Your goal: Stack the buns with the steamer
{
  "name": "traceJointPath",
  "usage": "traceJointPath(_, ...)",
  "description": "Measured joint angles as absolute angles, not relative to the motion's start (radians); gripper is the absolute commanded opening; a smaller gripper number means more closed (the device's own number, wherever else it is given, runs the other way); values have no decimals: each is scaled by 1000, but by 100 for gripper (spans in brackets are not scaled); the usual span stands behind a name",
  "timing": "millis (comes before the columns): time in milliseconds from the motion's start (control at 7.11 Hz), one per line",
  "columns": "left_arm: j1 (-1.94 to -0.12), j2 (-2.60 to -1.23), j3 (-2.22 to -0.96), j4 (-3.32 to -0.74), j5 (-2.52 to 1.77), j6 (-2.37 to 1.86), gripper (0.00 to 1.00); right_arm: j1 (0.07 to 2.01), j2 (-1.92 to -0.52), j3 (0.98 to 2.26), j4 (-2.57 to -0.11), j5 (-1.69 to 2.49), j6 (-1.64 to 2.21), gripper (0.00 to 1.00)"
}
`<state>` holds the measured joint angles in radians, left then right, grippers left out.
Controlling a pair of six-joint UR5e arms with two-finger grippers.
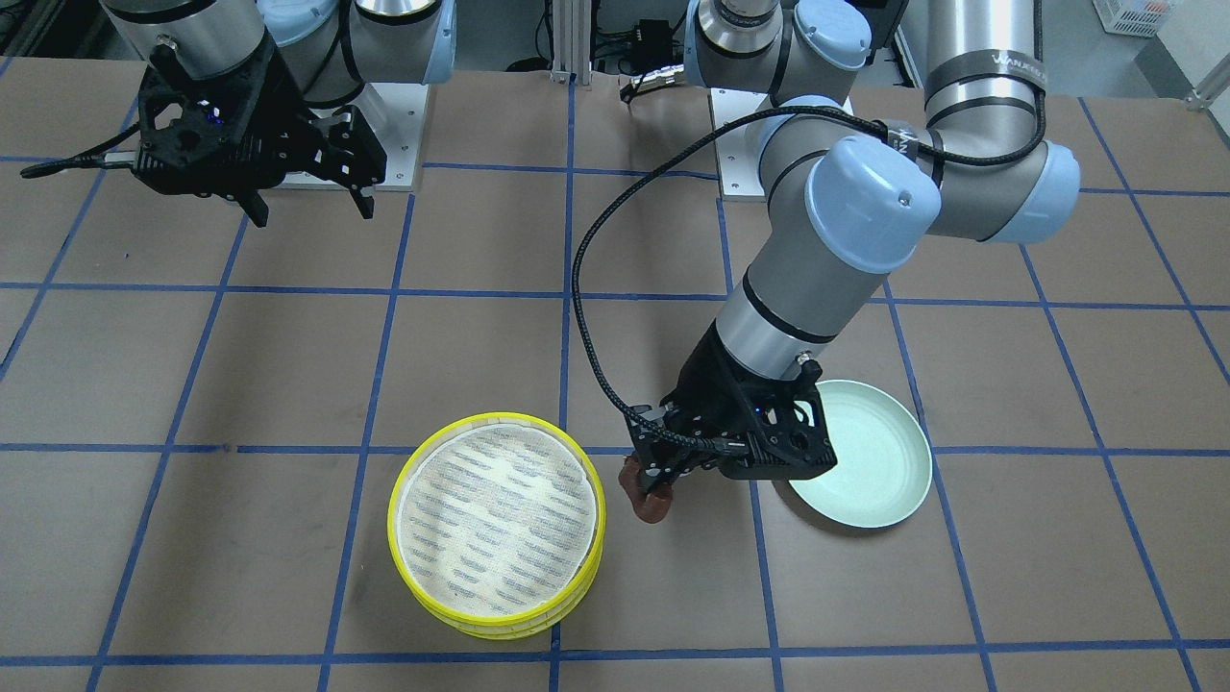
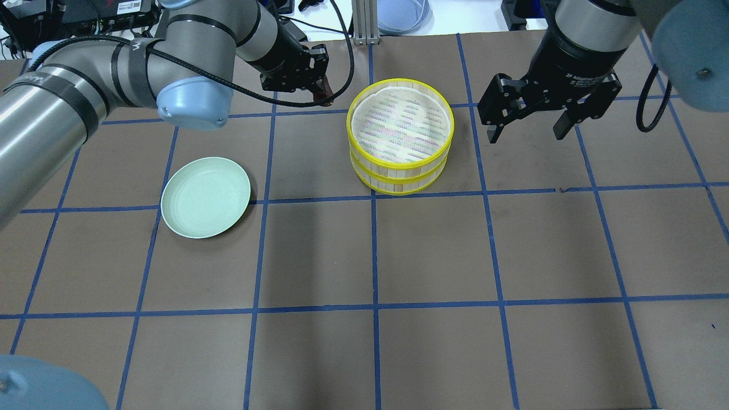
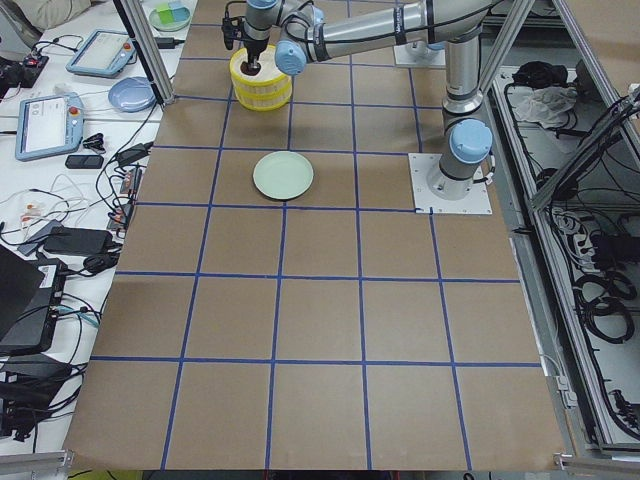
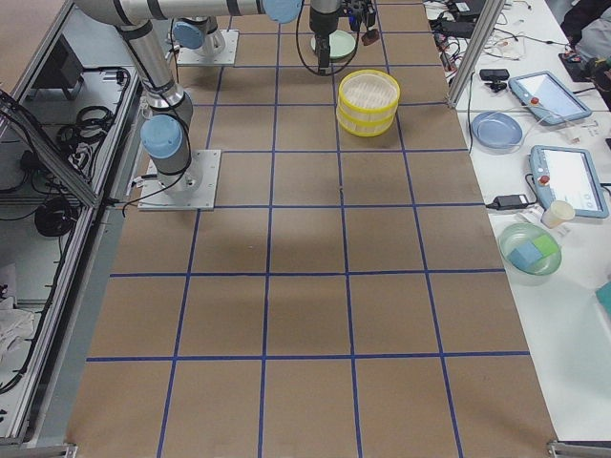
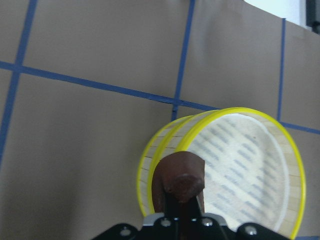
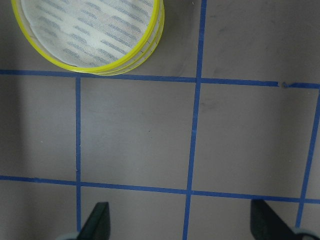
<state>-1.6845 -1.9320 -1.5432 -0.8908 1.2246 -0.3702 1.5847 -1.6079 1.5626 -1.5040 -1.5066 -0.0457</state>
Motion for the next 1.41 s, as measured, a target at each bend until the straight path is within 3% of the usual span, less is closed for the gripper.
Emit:
traceJointPath(562,-1720,-2044,-1545,-802,1105,-428,0,1581,-1608,1568,-1506,-1524,-52,100)
traceJointPath(703,-1730,-2064,-1545,-779,1099,-447,79,1581,-1608,1569,-1509,-1523,-53,100)
traceJointPath(844,-1736,-2077,-1545,-767,1099,-457,100,1581,-1607,1569,-1511,-1521,-54,100)
traceJointPath(1406,-1741,-2078,-1544,-761,1100,-520,100,1581,-1606,1569,-1515,-1514,-56,100)
